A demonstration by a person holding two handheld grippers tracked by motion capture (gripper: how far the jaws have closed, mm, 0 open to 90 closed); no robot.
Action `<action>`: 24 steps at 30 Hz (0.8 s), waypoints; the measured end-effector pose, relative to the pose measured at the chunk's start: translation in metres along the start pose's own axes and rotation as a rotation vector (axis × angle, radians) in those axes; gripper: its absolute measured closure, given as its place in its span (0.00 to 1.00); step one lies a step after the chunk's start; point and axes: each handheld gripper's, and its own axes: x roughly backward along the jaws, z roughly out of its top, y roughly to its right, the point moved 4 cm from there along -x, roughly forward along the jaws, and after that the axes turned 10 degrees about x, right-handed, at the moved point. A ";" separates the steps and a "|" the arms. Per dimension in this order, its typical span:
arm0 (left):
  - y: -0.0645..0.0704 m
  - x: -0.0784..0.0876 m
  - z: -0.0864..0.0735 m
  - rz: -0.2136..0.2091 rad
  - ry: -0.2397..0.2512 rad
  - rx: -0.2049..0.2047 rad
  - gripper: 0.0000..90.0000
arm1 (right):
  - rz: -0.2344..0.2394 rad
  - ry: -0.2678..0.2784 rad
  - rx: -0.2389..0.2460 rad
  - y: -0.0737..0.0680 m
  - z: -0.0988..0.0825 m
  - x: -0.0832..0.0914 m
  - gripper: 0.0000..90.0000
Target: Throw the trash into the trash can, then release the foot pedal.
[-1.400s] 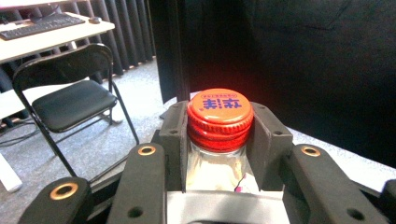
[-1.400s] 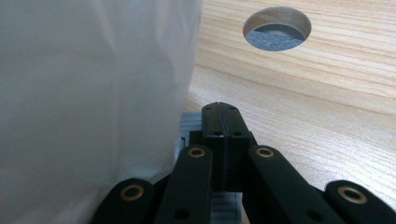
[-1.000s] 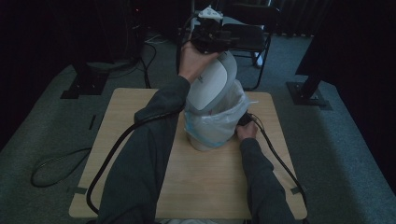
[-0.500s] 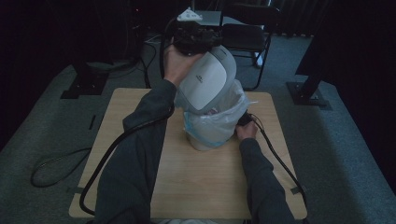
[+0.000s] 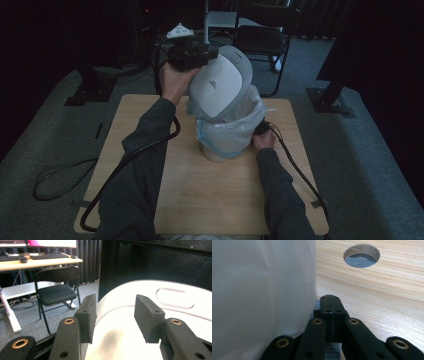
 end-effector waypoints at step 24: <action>-0.066 0.038 -0.052 0.104 0.000 0.124 0.58 | -0.003 0.002 0.000 0.000 0.000 0.000 1.00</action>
